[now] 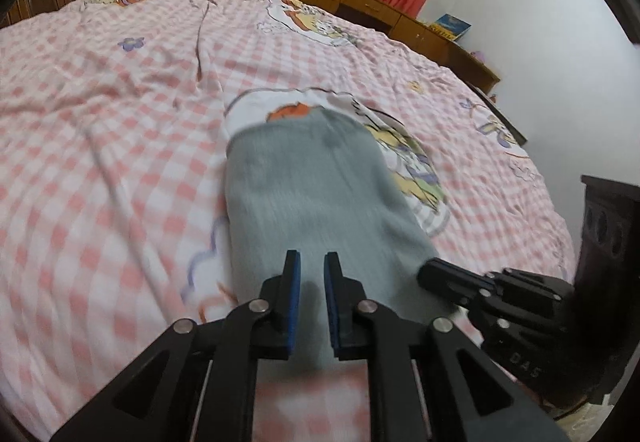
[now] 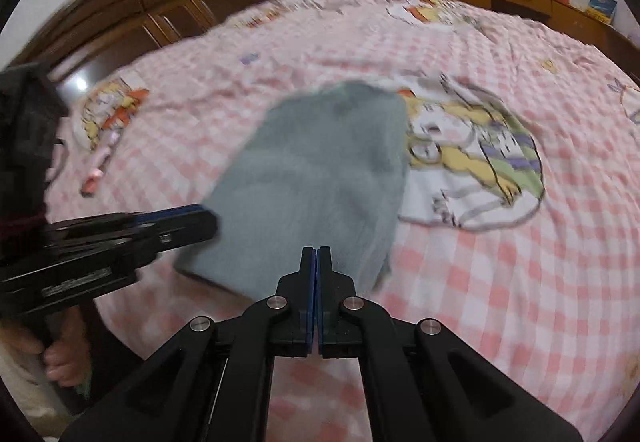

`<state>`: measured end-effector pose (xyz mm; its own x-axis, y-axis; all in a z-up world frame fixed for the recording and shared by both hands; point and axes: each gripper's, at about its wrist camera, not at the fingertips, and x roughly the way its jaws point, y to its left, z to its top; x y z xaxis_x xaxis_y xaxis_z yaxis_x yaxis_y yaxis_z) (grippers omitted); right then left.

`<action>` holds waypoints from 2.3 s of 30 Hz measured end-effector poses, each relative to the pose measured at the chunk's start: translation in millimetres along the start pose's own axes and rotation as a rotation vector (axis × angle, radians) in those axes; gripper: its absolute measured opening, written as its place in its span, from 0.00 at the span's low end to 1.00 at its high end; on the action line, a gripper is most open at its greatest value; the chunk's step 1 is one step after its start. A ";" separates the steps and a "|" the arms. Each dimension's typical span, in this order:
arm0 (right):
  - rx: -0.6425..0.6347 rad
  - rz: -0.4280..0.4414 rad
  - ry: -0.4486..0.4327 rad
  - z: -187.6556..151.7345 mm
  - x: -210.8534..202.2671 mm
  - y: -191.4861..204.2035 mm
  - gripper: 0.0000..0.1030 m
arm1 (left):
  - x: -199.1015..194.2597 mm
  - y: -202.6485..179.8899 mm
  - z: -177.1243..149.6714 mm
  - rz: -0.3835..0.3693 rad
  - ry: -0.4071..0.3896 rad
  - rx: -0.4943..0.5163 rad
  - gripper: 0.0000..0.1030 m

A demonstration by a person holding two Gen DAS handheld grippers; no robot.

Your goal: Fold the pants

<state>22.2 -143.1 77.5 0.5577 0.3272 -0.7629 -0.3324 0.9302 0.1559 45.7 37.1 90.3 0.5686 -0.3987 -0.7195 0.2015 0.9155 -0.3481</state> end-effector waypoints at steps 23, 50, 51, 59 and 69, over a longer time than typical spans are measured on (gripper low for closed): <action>0.077 -0.101 -0.022 -49.0 -25.3 4.0 0.59 | -11.0 -17.6 -65.4 0.246 0.021 0.071 0.75; 0.169 -0.210 0.079 -65.4 29.4 -11.1 0.73 | 36.3 10.6 -81.0 0.316 0.164 -0.024 1.00; 0.167 -0.214 0.079 -65.5 30.0 -10.5 0.73 | 36.2 11.7 -81.3 0.314 0.164 -0.024 1.00; 0.167 -0.217 0.075 -64.3 31.8 -11.0 0.74 | 35.9 14.7 -82.2 0.311 0.163 -0.026 1.00; 0.156 -0.225 0.076 -64.2 32.1 -10.2 0.76 | 26.7 23.2 -83.5 0.288 0.143 -0.048 1.00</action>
<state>-5.3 -152.8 11.1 0.5438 0.1022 -0.8330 -0.0823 0.9943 0.0682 -1.1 43.3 12.8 0.4782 -0.1298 -0.8686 0.0088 0.9897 -0.1431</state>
